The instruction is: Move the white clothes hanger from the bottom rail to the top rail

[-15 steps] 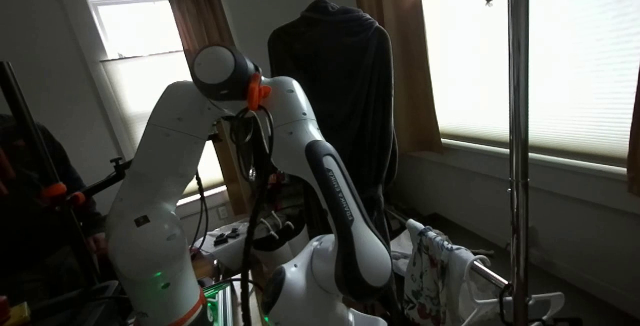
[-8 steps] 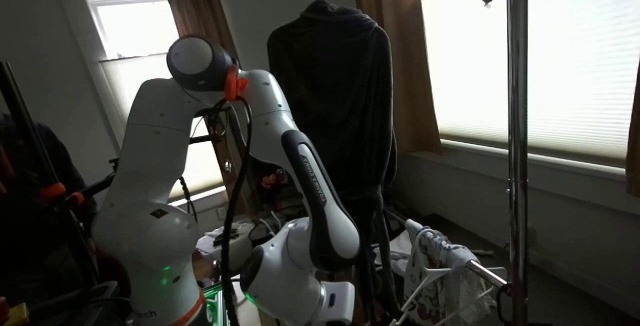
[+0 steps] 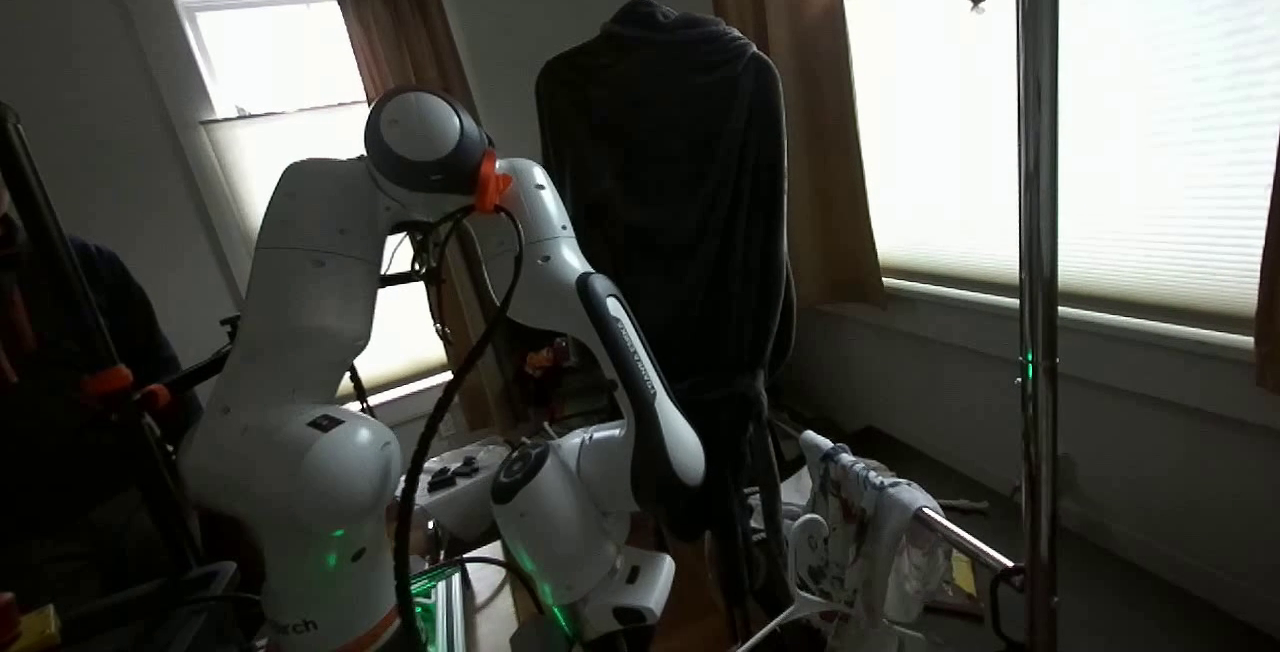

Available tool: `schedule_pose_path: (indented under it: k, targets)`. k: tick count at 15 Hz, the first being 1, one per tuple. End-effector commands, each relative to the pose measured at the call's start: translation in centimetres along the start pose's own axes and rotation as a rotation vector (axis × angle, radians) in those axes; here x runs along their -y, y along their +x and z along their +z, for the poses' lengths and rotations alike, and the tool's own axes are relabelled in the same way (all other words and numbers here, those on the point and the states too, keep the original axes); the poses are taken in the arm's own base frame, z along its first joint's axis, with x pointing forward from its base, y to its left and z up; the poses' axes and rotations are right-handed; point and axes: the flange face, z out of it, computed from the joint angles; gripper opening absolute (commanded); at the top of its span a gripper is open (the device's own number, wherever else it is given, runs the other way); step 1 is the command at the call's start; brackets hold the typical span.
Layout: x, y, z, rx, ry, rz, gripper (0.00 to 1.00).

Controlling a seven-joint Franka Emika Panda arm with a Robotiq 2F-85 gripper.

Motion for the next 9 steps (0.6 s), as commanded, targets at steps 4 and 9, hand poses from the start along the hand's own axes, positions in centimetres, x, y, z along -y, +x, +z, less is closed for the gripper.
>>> schedule_pose_path:
  k: [4,9]
  targets:
    - [2.4,0.4,-1.6,0.077,-0.111,0.165,0.02]
    - [-0.6,4.1,-4.4,-0.116,-0.213,0.244,0.02]
